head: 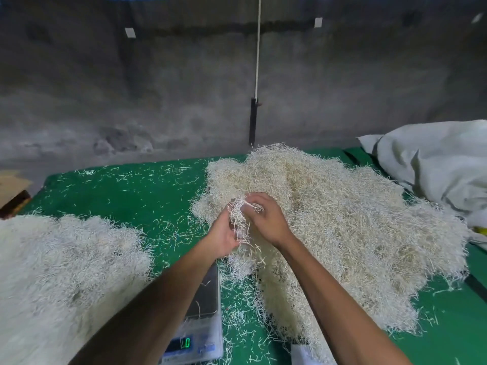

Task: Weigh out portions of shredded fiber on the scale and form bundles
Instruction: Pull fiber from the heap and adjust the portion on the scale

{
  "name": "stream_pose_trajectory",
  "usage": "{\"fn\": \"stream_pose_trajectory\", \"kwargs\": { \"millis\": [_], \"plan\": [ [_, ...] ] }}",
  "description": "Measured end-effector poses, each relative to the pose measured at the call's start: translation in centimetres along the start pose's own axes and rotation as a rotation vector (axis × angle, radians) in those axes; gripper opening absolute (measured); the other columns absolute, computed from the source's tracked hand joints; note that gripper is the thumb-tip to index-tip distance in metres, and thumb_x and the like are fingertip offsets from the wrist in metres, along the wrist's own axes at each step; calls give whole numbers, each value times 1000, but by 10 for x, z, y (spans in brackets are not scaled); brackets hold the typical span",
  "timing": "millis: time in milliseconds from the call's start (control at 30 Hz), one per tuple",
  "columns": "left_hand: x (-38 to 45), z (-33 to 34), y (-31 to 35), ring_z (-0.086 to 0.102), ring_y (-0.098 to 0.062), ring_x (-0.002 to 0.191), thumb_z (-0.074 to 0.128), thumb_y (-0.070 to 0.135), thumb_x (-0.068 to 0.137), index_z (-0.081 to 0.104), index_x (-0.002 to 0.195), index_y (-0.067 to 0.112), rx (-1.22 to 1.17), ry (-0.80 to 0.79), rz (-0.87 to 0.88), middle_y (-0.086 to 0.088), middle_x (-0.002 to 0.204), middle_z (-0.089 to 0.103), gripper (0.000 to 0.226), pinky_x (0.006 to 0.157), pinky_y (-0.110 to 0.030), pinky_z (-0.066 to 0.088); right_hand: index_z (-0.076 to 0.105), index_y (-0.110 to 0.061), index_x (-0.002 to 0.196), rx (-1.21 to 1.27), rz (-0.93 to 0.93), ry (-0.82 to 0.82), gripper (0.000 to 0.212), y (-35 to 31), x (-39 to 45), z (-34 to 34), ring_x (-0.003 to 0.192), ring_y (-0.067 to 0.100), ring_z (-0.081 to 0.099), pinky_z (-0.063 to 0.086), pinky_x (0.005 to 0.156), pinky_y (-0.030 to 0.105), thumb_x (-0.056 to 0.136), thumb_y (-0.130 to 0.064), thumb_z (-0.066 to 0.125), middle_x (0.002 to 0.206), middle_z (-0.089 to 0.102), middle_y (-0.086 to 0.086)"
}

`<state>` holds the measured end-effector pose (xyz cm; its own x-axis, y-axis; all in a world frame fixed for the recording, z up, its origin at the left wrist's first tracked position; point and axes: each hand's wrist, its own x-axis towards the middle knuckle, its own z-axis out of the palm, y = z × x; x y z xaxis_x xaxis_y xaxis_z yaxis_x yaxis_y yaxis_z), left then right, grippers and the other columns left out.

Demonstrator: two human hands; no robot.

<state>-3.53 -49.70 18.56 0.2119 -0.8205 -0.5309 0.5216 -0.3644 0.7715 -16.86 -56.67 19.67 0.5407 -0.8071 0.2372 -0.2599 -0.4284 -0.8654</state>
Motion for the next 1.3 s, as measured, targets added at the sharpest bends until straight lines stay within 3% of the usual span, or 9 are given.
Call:
{"fn": "stream_pose_trajectory", "kwargs": {
  "millis": [167,300,367,467,600,767,900,1067,1300],
  "plan": [
    [-21,47,121,67,-32,102,55,33,101,62,121,5,18,35,355,-20,118,65,35,97,-48,53,20,-26,159,-18,244,-205,117,15,-25,3,133,22,47,45,109,44,69,-76,76,155,37,-4],
    [-47,59,178,54,-33,132,72,67,79,49,148,21,132,-119,420,-13,147,54,86,113,-59,39,57,-12,100,-413,304,-204,14,36,-25,9,73,14,54,56,71,26,102,-25,62,85,58,2],
    [-48,58,170,39,-30,145,69,82,68,38,154,31,395,-46,486,-5,159,39,105,118,-58,28,52,-12,82,-264,302,-27,22,20,-11,1,62,11,45,43,52,17,99,2,52,73,48,0],
    [-34,40,119,24,-23,152,57,94,66,23,158,35,876,-42,476,6,164,23,114,118,-53,29,47,-23,99,1,332,43,44,-15,14,-18,64,8,44,51,67,18,90,20,46,72,44,-4],
    [-10,7,61,-7,-40,152,70,72,78,17,158,44,431,-373,85,10,165,-4,100,102,-67,42,54,-9,131,208,227,147,50,-39,25,-32,88,11,57,47,64,11,90,19,44,126,58,-1],
    [-15,16,94,62,-39,123,67,42,91,45,147,6,-36,-190,250,-26,139,58,70,111,-56,43,40,-12,152,53,216,54,55,10,-14,-12,124,22,59,51,90,15,103,-26,59,149,49,5],
    [-35,26,150,71,-35,105,63,59,85,57,134,8,-182,-144,336,-20,117,72,71,90,-46,56,42,-12,151,-218,401,-411,71,64,-60,15,119,28,65,48,110,46,93,-38,73,142,59,18],
    [-34,28,110,40,-30,144,49,63,95,34,155,20,394,-15,266,-14,161,34,75,117,-53,32,65,-10,114,52,302,-38,17,26,-20,7,89,25,60,55,95,59,106,-14,51,105,65,12],
    [-15,-14,18,61,-42,119,51,32,104,48,139,-1,64,-14,-28,-32,140,52,48,104,-54,48,27,-40,158,120,154,-147,86,-39,-10,8,138,9,42,42,110,42,86,-78,56,159,31,-12]
  ]
}}
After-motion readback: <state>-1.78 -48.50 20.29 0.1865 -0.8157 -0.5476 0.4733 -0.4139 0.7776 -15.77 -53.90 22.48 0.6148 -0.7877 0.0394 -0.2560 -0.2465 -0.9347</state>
